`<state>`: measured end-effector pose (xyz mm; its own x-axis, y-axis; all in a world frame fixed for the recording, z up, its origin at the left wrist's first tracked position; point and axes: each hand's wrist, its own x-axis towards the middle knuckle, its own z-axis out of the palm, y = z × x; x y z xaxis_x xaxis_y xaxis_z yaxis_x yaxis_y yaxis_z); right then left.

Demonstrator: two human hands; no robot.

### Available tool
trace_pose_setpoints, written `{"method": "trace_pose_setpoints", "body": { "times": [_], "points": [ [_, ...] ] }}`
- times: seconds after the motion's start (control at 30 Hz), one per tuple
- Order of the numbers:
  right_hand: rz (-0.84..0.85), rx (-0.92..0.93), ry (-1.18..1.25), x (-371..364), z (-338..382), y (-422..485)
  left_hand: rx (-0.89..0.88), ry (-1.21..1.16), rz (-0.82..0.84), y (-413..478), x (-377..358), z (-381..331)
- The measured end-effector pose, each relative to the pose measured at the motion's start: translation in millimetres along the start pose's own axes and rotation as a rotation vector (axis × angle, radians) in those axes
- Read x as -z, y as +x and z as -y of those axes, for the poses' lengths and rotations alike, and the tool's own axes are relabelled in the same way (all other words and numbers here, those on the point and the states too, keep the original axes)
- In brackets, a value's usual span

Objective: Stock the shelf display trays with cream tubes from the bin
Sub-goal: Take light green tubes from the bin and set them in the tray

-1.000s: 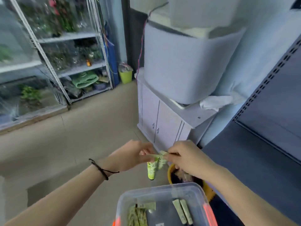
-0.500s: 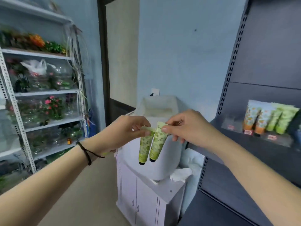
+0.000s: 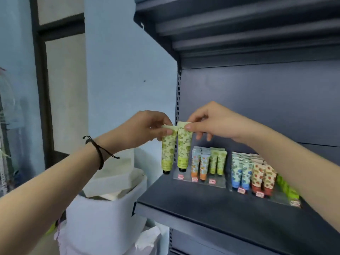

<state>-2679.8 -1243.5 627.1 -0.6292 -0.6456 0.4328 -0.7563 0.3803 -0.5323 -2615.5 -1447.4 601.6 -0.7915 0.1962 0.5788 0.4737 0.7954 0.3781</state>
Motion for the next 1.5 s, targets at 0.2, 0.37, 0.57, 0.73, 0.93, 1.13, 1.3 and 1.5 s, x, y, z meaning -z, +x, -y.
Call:
{"method": "trace_pose_setpoints", "body": {
  "times": [0.2,0.37,0.57,0.73,0.93,1.13,1.3,1.5],
  "points": [
    [0.000,-0.100,-0.164,49,-70,2,-0.047,0.012,0.121,82,-69,-7],
    [0.021,-0.172,-0.271,67,-129,18,-0.087,0.102,0.186,136,-121,10],
    [0.073,-0.234,-0.448,72,-193,48,-0.039,0.168,0.198,184,-175,39],
    [0.149,-0.276,-0.515,65,-231,66,-0.011,0.338,0.128,203,-215,57],
    [0.207,-0.283,-0.542,52,-256,74,0.027,0.372,0.113,203,-237,73],
    [0.216,-0.299,-0.513,48,-270,81,0.065,0.374,0.059,205,-248,80],
    [0.205,-0.303,-0.434,54,-277,85,0.095,0.412,0.079,203,-252,83],
    [0.244,-0.311,-0.388,48,-283,83,0.119,0.414,0.086,203,-255,85]
  ]
}}
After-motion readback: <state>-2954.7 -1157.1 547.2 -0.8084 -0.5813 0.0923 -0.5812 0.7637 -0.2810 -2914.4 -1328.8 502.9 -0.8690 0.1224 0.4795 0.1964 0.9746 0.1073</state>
